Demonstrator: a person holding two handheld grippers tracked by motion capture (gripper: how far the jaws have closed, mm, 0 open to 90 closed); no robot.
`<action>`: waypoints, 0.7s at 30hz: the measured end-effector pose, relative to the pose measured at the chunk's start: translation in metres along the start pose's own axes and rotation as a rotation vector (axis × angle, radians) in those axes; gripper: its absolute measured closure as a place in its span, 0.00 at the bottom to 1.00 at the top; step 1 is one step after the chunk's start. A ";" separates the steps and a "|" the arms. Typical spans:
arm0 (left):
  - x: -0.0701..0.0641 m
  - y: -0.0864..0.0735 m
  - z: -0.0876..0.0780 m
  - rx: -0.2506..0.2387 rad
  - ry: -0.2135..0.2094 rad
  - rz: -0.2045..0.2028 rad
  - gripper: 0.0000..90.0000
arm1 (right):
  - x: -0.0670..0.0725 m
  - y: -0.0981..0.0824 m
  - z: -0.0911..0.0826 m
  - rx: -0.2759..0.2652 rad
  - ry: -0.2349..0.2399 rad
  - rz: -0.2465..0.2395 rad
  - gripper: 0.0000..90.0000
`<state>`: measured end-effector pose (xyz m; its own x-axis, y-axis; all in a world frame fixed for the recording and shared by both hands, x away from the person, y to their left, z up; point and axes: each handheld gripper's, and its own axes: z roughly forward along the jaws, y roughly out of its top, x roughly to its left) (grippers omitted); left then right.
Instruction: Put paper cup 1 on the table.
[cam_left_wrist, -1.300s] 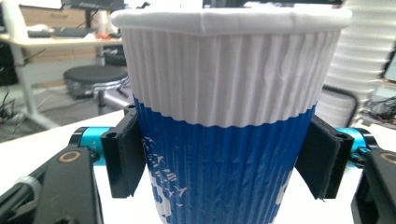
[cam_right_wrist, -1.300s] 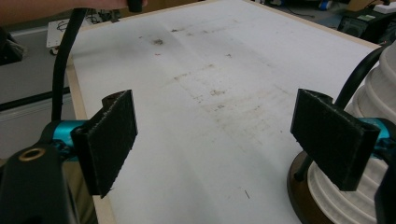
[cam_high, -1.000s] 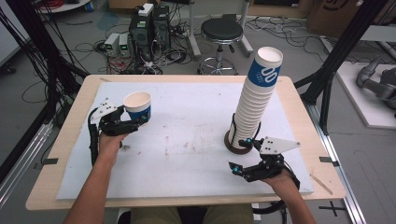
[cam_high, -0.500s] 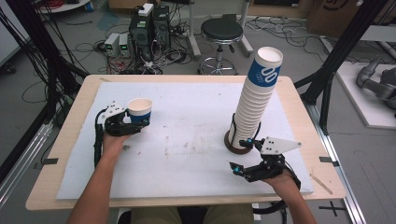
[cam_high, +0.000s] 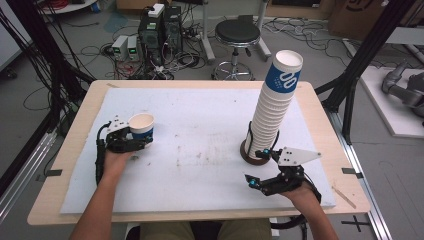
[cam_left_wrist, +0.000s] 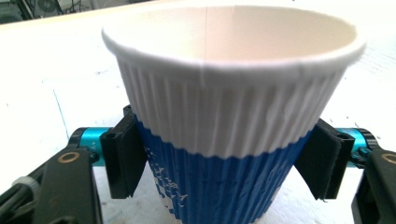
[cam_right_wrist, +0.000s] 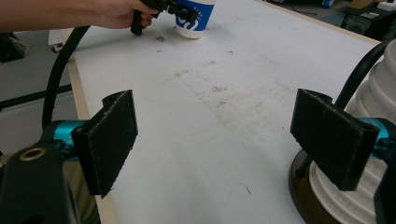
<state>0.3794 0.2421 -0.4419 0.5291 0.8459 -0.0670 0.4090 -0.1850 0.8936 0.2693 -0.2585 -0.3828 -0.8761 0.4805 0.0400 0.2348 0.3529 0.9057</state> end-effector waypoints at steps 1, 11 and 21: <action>-0.002 -0.001 -0.002 0.007 0.008 0.006 0.29 | 0.000 0.000 0.000 0.001 0.002 0.002 0.17; -0.007 -0.006 -0.010 0.044 0.038 0.007 0.27 | 0.000 0.001 0.000 -0.001 0.002 -0.002 0.17; -0.006 -0.015 -0.020 0.045 0.019 -0.061 0.18 | -0.001 0.000 -0.001 -0.003 -0.001 0.001 0.17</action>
<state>0.3554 0.2502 -0.4461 0.4883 0.8655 -0.1116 0.4735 -0.1553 0.8670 0.2697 -0.2593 -0.3822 -0.8756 0.4814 0.0400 0.2341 0.3504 0.9069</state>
